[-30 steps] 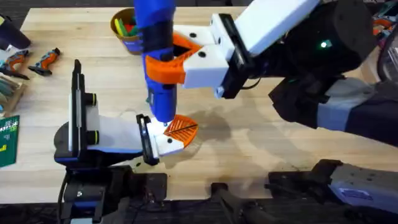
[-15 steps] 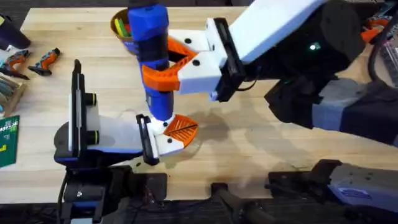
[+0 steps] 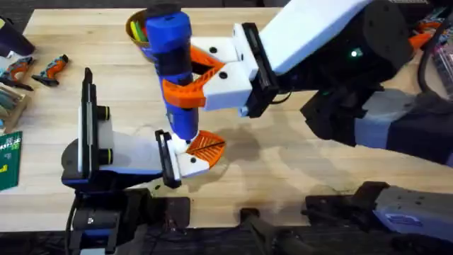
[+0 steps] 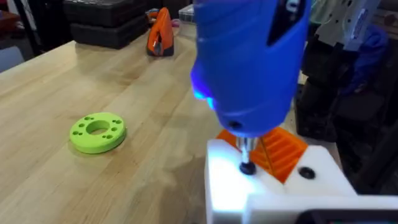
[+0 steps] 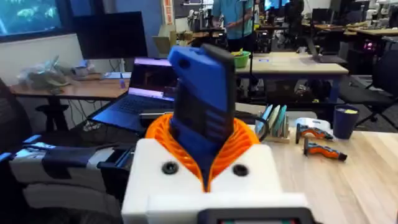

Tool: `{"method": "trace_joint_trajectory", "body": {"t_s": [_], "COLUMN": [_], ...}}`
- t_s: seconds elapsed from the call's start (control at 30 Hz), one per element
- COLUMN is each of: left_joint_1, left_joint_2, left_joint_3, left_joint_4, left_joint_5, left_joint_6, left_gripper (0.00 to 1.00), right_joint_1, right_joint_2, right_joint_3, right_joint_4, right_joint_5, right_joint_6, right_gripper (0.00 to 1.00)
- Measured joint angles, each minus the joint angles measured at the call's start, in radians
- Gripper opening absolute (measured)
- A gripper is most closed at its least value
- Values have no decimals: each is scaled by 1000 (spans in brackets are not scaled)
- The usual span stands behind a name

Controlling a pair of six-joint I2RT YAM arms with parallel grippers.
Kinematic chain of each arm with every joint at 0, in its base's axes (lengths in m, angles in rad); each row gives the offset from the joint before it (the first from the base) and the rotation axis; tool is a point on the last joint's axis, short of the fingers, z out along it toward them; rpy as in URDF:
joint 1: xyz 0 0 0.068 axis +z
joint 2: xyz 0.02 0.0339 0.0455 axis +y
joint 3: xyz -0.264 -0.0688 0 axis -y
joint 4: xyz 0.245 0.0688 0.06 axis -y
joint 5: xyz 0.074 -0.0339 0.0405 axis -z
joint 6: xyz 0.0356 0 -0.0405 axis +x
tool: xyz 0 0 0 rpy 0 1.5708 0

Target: Pick up the gripper from the table and insert it into the empty holder that is missing its gripper. Then pick up a screw, insert it into the mounting hole, and use the screwdriver to tighten it. Finally, clean up the table by picking up the vegetable and placing it into the bucket.

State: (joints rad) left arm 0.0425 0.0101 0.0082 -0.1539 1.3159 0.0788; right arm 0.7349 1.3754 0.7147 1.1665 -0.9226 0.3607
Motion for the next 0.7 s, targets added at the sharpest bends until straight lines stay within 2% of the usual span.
{"method": "trace_joint_trajectory", "body": {"t_s": [0.7], "left_joint_1": [0], "left_joint_2": [0], "left_joint_3": [0], "left_joint_4": [0], "left_joint_5": [0], "left_joint_6": [0], "left_gripper": [4], "right_joint_1": [0], "right_joint_2": [0], "right_joint_3": [0], "right_joint_4": [-11], "right_joint_5": [-11], "right_joint_6": [-3], "right_gripper": [25]}}
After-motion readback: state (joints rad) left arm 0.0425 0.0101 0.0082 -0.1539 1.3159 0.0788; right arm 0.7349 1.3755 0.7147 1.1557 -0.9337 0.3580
